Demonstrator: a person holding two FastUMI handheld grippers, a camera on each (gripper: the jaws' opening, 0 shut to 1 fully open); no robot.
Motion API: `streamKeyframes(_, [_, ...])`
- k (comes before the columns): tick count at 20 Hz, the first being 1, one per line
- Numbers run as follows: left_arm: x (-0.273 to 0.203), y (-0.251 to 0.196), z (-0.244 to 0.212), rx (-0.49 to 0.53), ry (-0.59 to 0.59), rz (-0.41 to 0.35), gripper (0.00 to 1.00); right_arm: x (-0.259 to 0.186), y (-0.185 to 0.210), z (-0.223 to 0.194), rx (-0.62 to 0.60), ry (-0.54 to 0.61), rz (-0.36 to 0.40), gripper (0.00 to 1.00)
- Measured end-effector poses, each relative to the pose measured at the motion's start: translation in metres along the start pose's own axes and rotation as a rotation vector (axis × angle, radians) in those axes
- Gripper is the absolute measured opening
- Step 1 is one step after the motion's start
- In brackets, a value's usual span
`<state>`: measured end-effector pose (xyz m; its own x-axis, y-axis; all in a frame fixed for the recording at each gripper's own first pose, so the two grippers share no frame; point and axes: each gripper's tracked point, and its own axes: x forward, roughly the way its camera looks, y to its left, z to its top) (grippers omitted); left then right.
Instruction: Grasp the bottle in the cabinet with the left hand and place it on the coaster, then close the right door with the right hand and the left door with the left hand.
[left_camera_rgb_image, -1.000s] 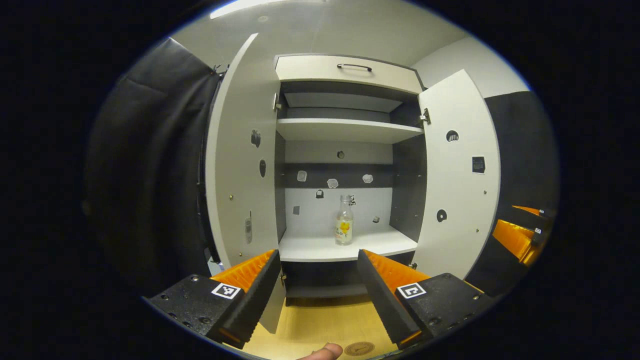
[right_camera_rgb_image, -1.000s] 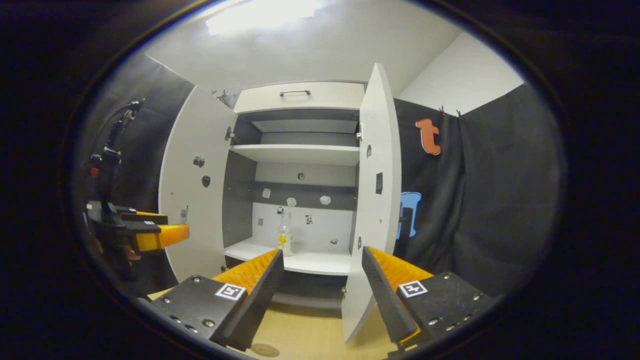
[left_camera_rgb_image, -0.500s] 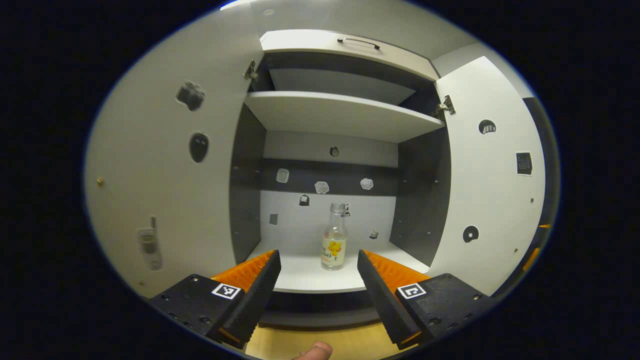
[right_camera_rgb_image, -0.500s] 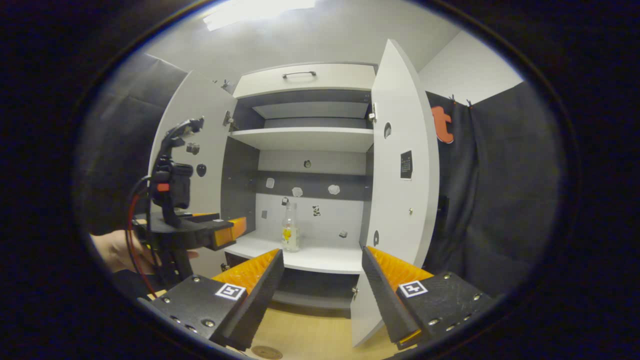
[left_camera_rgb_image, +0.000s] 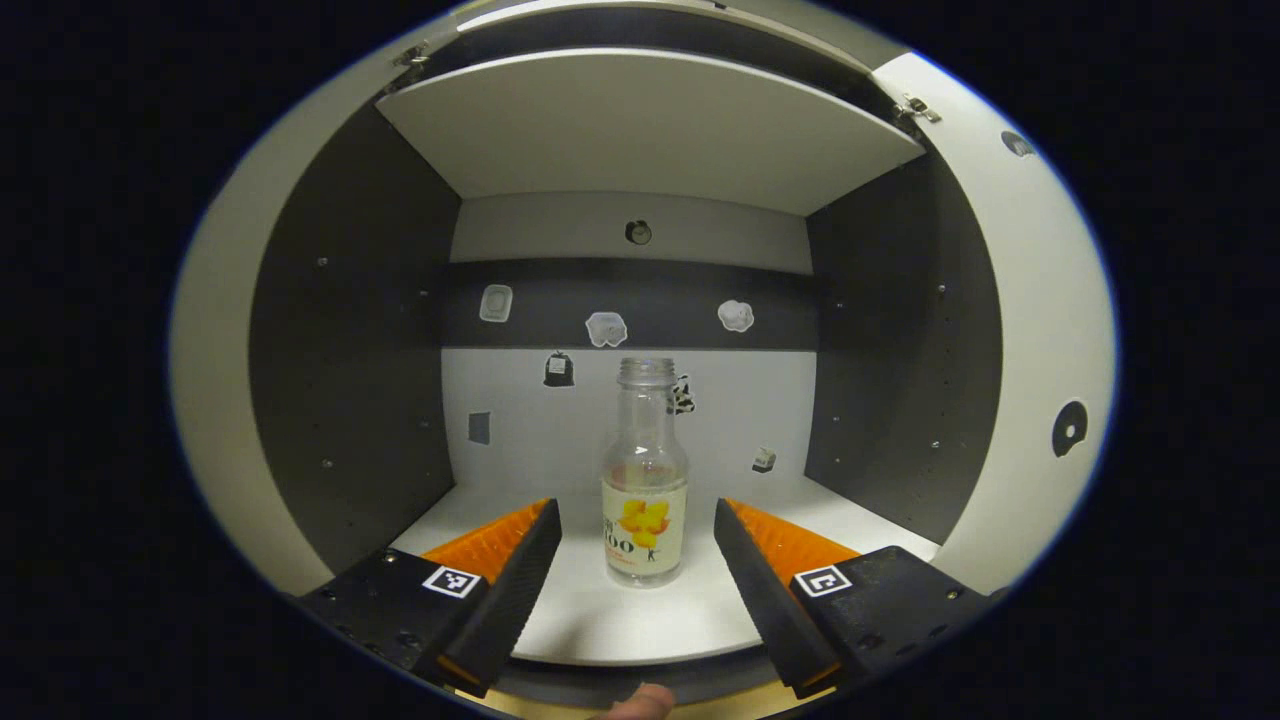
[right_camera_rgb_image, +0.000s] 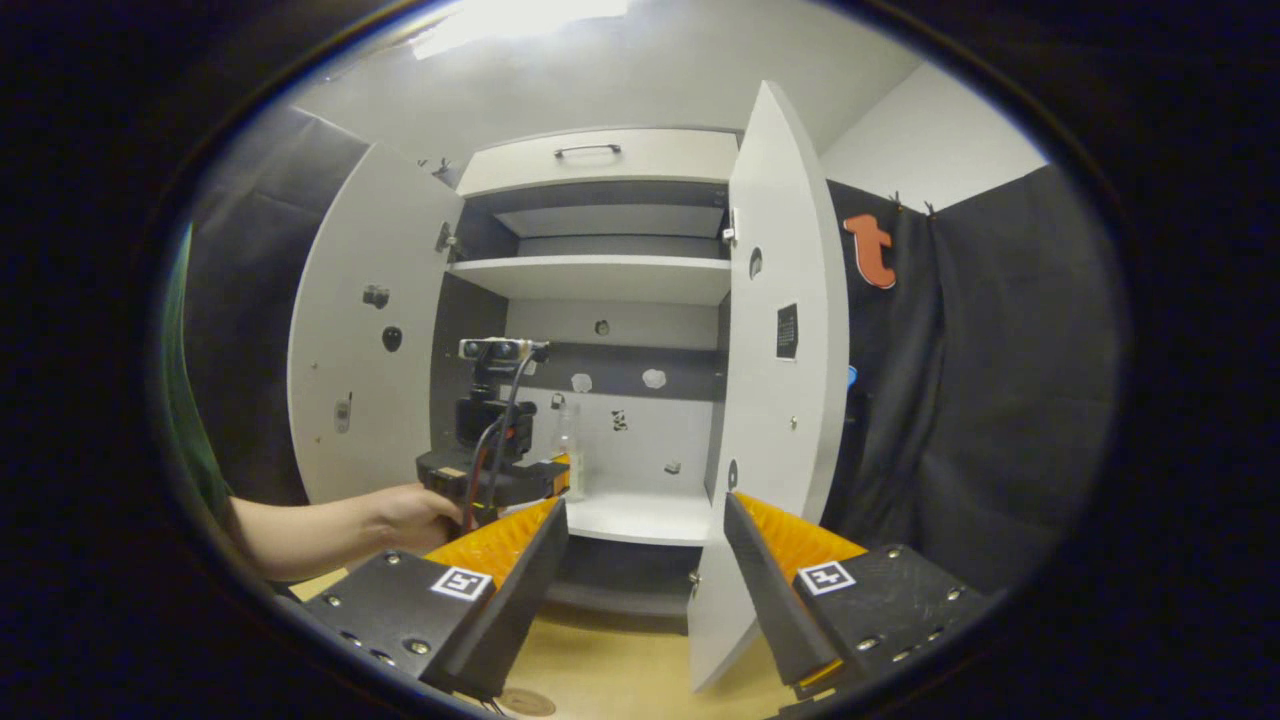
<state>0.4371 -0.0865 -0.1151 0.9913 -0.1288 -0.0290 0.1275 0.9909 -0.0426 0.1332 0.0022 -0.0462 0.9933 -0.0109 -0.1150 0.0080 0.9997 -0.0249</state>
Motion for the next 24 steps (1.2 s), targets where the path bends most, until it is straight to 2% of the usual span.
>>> streamKeyframes(2, [0.025,-0.006,-0.002,-0.003,-0.004,-0.005,0.98,0.001,-0.002,-0.007,-0.007,0.019,-0.012,0.95])
streamKeyframes(6, [0.063,0.0,-0.019,-0.036,0.058,0.042,0.98,-0.003,-0.008,-0.012,-0.004,0.039,-0.036,0.96])
streamKeyframes(9, [0.067,-0.007,-0.024,-0.001,0.094,-0.008,0.98,-0.015,-0.004,-0.006,0.03,0.012,-0.025,0.96])
streamKeyframes(10, [0.056,-0.008,-0.024,0.017,0.109,-0.025,0.84,-0.019,-0.003,-0.005,0.034,0.005,-0.02,0.96])
streamKeyframes(11, [0.058,-0.011,-0.024,0.022,0.109,-0.042,0.82,-0.022,-0.003,-0.005,0.036,0.006,-0.019,0.96])
streamKeyframes(17, [-0.021,-0.015,0.009,0.024,0.038,-0.064,0.81,-0.051,0.0,-0.004,0.034,-0.007,-0.008,0.96])
streamKeyframes(21, [-0.099,-0.019,0.021,-0.034,0.025,-0.066,0.81,-0.081,-0.003,0.008,0.066,-0.035,-0.01,0.95])
streamKeyframes(24, [-0.161,-0.024,0.017,-0.009,0.022,-0.066,0.81,-0.107,-0.008,0.015,0.087,-0.058,-0.008,0.96])
